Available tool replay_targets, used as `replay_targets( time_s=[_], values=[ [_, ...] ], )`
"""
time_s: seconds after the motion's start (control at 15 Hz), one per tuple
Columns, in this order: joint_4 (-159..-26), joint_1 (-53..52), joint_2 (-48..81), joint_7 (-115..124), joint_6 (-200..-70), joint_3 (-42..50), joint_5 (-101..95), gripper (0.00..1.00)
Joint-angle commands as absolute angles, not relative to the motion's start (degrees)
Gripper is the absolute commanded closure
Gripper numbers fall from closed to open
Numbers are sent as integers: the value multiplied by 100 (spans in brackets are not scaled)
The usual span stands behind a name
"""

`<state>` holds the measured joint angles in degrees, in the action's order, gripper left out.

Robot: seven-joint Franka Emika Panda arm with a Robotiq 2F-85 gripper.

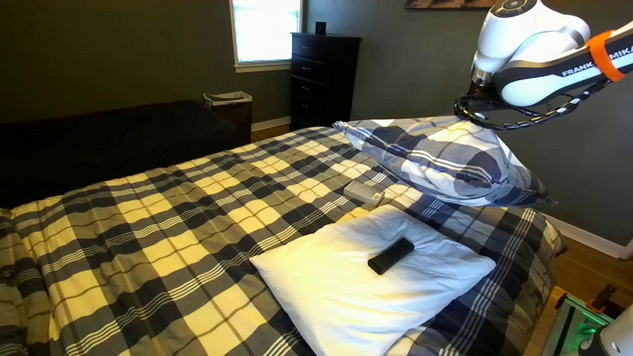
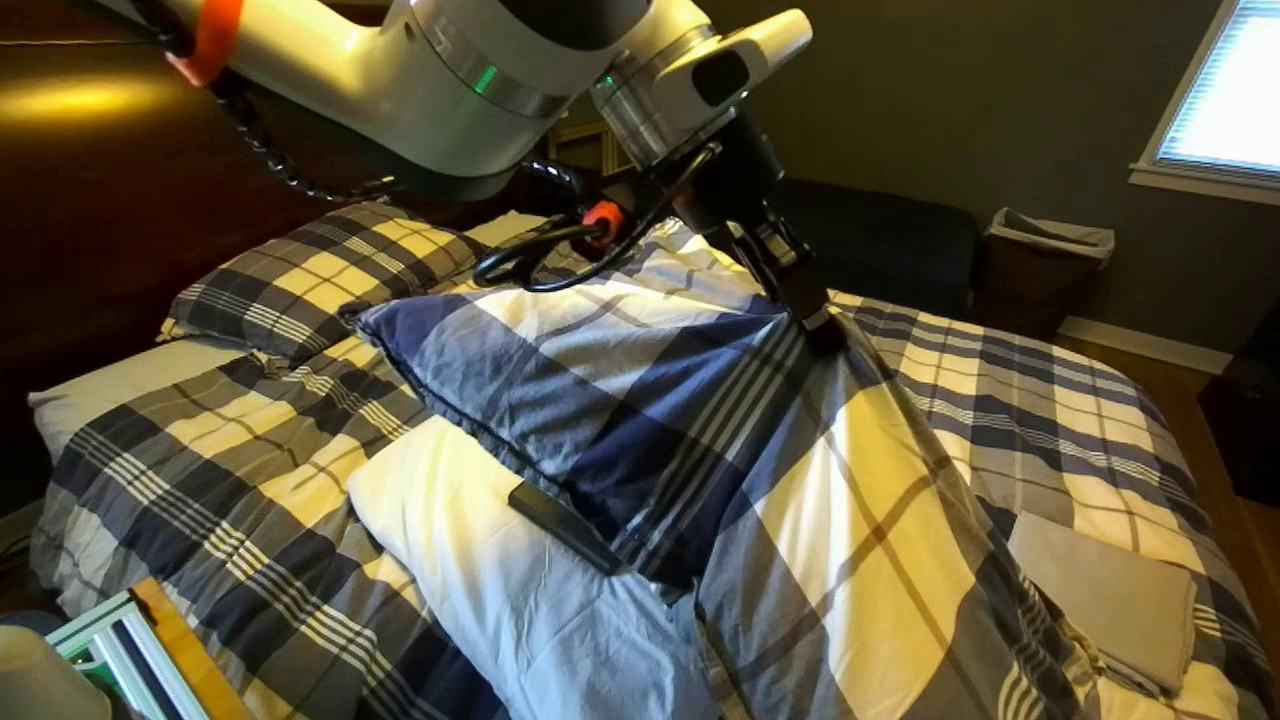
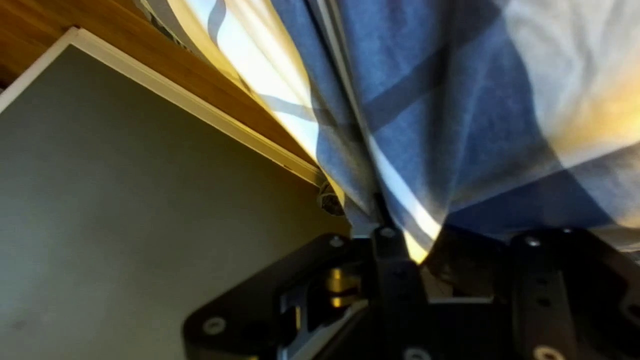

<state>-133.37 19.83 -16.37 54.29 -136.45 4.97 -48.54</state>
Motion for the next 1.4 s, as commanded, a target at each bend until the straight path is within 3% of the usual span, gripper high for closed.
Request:
replay_targets(
  time_s=[0.0,0.4,1.33],
  values=[
    [-13001,2018,-1554,5557,-13766,680,-5488,99],
    [-12631,1980,-1071,5610,-13680,981,-6311,99],
    [-12880,1862,-877,5602,-13594,1181,-6010,99]
  ],
)
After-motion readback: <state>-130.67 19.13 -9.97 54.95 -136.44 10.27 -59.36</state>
